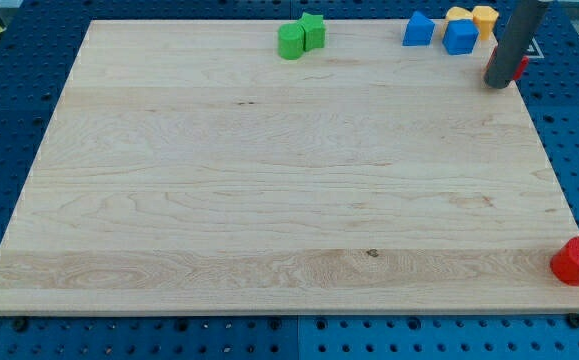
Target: Push the red star to the yellow hexagon
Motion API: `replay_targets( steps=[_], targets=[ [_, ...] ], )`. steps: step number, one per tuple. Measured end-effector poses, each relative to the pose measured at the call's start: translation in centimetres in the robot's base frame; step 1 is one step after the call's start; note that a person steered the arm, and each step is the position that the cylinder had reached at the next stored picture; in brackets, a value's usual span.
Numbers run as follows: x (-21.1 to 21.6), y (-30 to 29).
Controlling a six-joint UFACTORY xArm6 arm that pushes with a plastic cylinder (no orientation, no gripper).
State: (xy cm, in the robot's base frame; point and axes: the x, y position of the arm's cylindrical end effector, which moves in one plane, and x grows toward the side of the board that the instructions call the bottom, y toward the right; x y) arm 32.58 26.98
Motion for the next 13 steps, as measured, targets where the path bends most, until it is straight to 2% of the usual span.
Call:
replay_targets(
  steps=[3,5,9,12,13],
  targets=[
    [0.4,0.1],
    [3.3,1.6],
    [-2.2,2.4],
    [0.0,7.5],
    [0.0,7.5]
  ],
)
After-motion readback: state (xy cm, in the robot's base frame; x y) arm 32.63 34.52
